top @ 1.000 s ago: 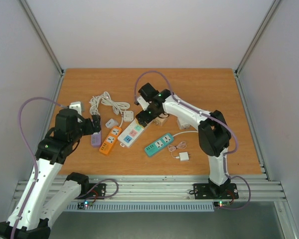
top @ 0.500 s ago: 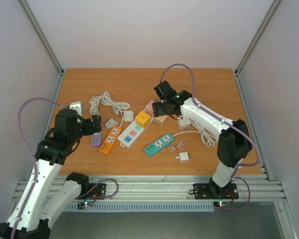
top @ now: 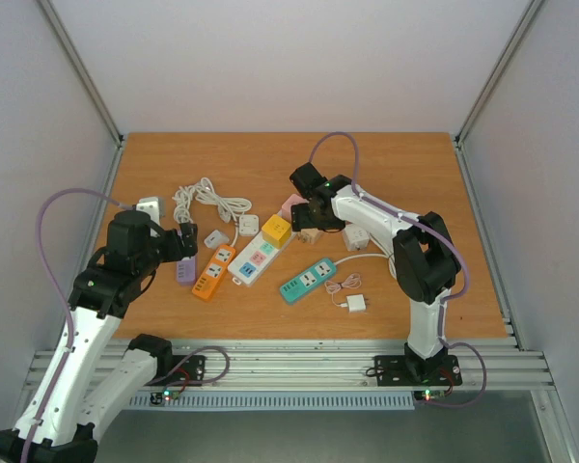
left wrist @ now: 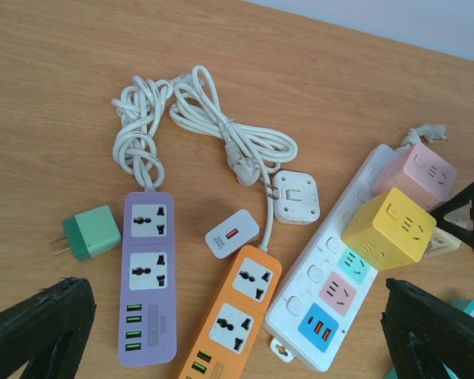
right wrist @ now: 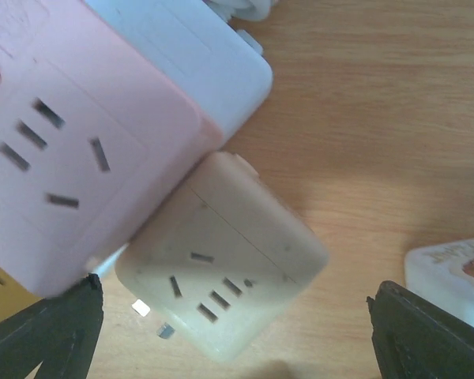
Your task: Insert the plug
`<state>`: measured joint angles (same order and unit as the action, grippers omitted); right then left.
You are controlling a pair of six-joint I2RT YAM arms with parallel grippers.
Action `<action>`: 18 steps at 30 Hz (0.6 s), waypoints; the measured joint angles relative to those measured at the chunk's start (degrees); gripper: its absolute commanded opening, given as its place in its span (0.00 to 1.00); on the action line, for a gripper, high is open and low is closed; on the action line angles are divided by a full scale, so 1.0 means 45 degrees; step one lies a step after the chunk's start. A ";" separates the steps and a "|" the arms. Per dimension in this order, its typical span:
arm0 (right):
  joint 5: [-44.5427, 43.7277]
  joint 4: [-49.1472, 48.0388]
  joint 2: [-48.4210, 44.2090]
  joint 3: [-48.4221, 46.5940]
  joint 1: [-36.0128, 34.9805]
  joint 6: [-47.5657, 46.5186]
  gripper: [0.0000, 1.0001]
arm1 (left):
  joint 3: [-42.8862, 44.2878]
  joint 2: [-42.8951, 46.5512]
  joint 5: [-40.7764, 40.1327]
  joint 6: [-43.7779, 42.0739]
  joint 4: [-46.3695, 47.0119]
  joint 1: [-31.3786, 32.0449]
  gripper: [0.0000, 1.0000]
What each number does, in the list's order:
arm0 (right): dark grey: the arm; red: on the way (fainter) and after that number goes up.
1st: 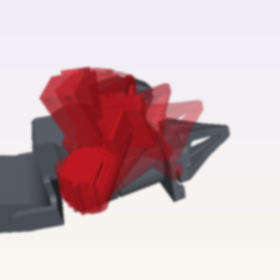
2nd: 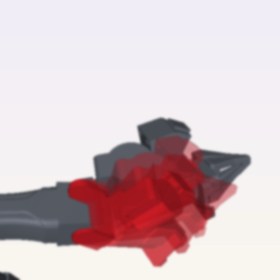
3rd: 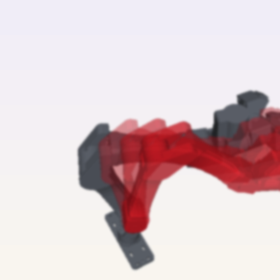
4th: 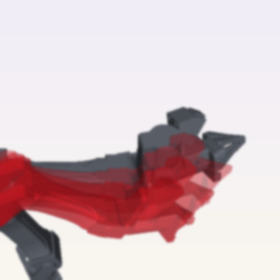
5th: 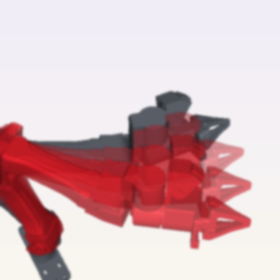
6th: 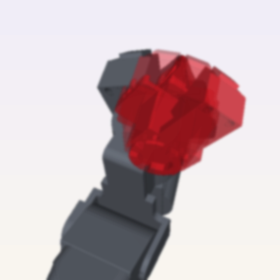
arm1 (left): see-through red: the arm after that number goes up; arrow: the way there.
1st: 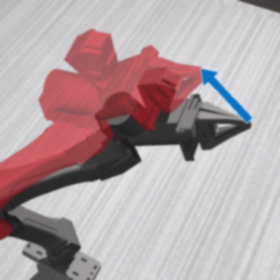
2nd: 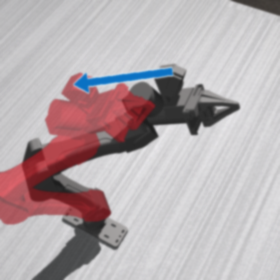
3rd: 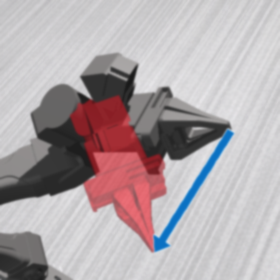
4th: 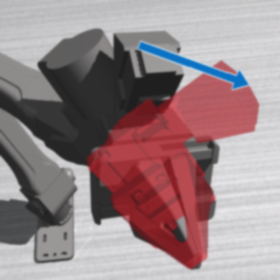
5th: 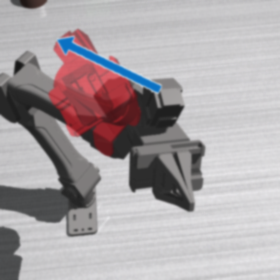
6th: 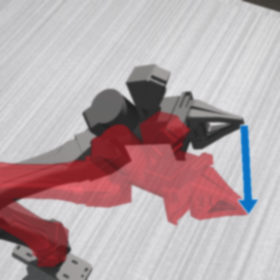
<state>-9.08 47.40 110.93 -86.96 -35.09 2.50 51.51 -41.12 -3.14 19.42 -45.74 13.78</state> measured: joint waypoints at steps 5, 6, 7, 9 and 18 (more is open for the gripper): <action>0.0627 -0.0165 0.0491 -0.0418 0.0223 -0.0301 0.93 | 0.0000 -0.0049 0.0005 0.0000 0.0024 0.0000 0.99; 0.0719 -0.0185 0.0573 -0.0452 0.0228 -0.0384 0.93 | 0.0000 -0.0049 0.0005 0.0000 0.0024 0.0000 0.99; 0.0777 -0.0194 0.0661 -0.0466 0.0233 -0.0476 0.93 | 0.0000 -0.0049 0.0005 0.0000 0.0024 0.0000 0.99; 0.0753 -0.0185 0.0835 -0.0500 0.0238 -0.0627 0.92 | 0.0000 -0.0049 0.0005 0.0000 0.0024 0.0000 1.00; -0.0612 -0.0194 0.0947 0.0073 0.0243 -0.0879 0.89 | 0.0000 -0.0136 0.0005 0.0000 0.0024 0.0000 0.99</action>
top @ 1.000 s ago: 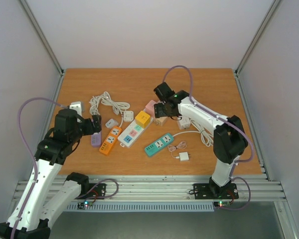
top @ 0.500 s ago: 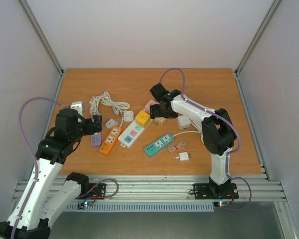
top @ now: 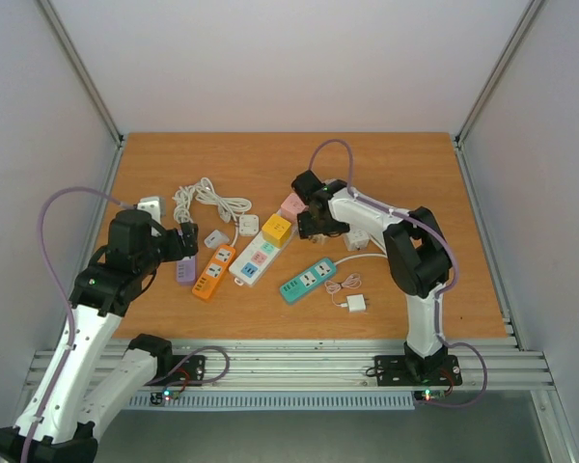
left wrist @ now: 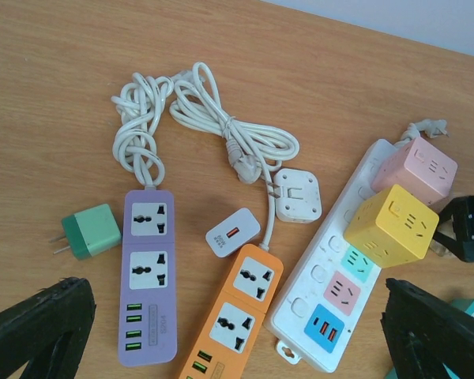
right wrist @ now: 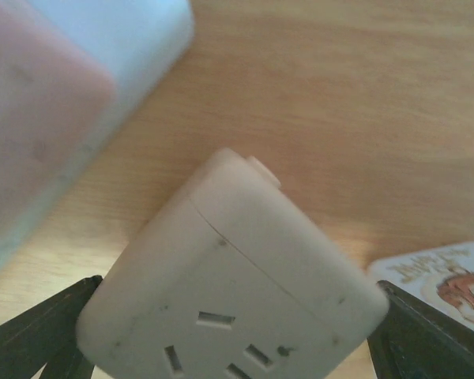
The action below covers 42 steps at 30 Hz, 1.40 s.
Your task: Insert the plug
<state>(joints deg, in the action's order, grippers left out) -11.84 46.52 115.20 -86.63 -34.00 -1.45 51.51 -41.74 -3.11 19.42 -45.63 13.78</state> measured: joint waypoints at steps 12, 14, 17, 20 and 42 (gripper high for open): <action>0.0374 -0.0345 -0.0238 0.0865 0.0500 0.0675 0.90 | 0.0000 -0.0063 -0.0005 -0.0039 0.0005 -0.0005 0.99; 0.0597 -0.0505 -0.0243 0.0865 0.0563 0.0976 0.88 | 0.0000 -0.0063 -0.0005 -0.0044 0.0000 -0.0005 0.99; 0.0724 -0.0593 -0.0296 0.0860 0.0631 0.1535 0.83 | 0.0000 -0.0063 -0.0005 -0.0044 0.0005 -0.0005 0.99; 0.0719 -0.0583 -0.0359 0.0845 0.0661 0.2035 0.81 | 0.0000 -0.0063 -0.0005 -0.0044 0.0005 -0.0005 0.99; 0.0865 0.0491 -0.0209 -0.0097 0.0865 0.3415 0.80 | 0.0000 -0.0058 0.0015 -0.0044 0.0005 -0.0024 0.99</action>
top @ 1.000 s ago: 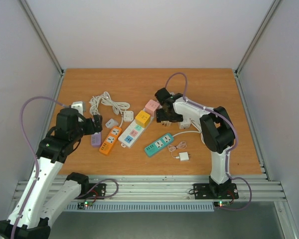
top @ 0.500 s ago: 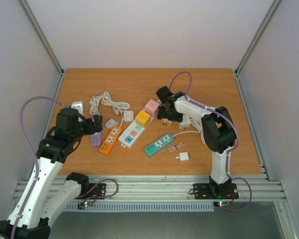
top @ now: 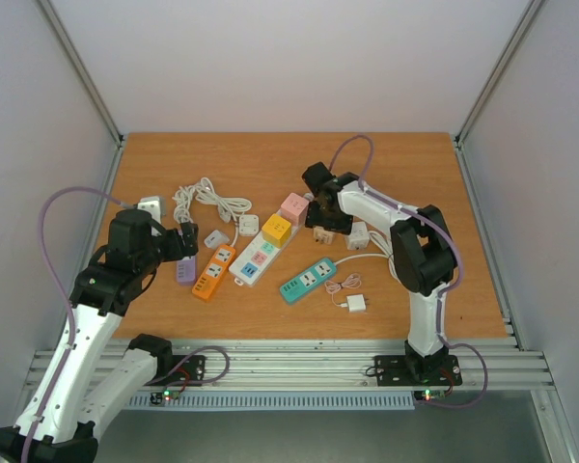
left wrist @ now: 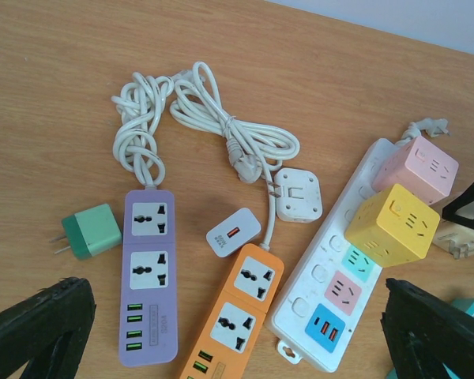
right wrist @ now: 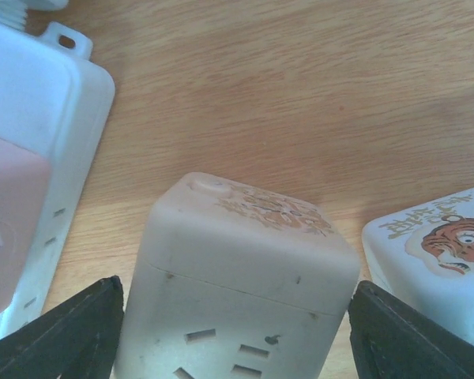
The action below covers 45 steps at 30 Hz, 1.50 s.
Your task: Insert the plug
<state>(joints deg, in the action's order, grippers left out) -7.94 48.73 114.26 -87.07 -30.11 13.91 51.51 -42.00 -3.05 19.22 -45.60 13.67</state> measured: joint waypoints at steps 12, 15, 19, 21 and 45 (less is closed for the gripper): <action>0.0636 -0.0155 0.0335 0.0155 0.0146 0.0199 0.56 | 0.0000 0.0000 0.0117 -0.0005 0.0005 0.0000 0.99; 0.0782 -0.0699 -0.0214 0.0831 0.0146 0.0287 0.55 | 0.0000 0.0000 0.0457 -0.0053 0.0049 -0.0005 1.00; 0.1030 -0.1258 -0.1583 0.1710 0.0097 0.0714 0.55 | -0.0029 0.0000 0.1282 -0.0053 0.0282 -0.0024 0.99; 0.1083 -0.1447 -0.2424 0.1948 -0.0010 0.1035 0.55 | -0.0029 -0.0010 0.1807 0.0019 0.0384 -0.0024 0.99; 0.3793 -0.5144 -0.5217 0.2336 -0.4163 0.6965 0.52 | -0.4012 -0.1530 0.1399 0.5236 0.8684 0.5440 0.99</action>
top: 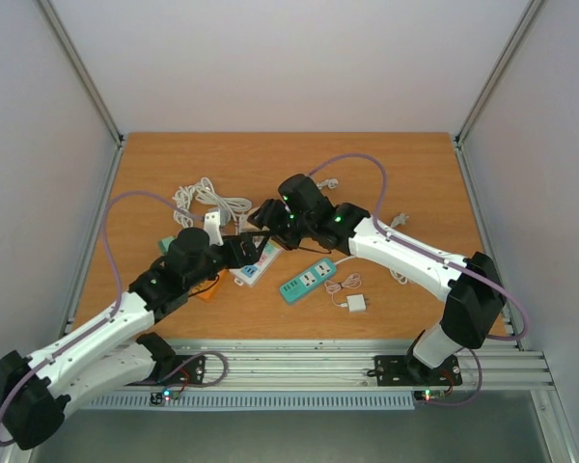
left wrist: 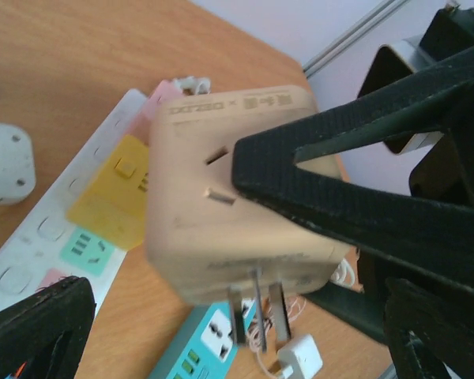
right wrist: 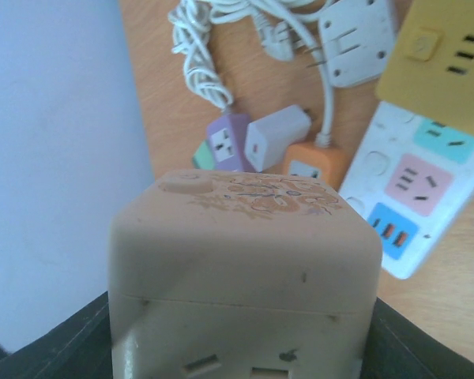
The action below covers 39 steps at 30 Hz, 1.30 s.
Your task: Insert the plug
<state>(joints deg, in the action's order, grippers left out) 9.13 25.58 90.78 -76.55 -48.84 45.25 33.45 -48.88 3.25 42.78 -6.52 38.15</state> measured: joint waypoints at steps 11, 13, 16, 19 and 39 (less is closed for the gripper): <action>0.0840 -0.0976 -0.0044 0.0000 -0.0005 0.0656 0.52 | -0.0733 -0.0491 -0.0763 0.0423 0.2968 0.0233 0.85; 0.0860 -0.1044 -0.0107 0.0005 -0.0005 0.0733 0.52 | -0.0753 -0.0491 -0.0957 0.0578 0.3157 0.0248 0.77; 0.0947 -0.1107 -0.0165 0.0005 -0.0005 0.0840 0.53 | -0.0753 -0.0500 -0.1171 0.0748 0.3351 0.0243 0.66; 0.0933 -0.1117 -0.0165 0.0005 0.0005 0.0908 0.56 | -0.0763 -0.0593 -0.1205 0.0661 0.3585 0.0287 0.59; 0.3526 -0.0743 -0.2720 0.1311 0.2492 -0.5192 0.93 | 0.1763 -0.3361 0.4726 0.0495 0.1773 -0.2992 0.50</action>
<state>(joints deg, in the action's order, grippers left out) 24.99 22.24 78.54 -70.65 -37.63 21.89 41.39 -64.01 24.51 45.01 1.45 24.69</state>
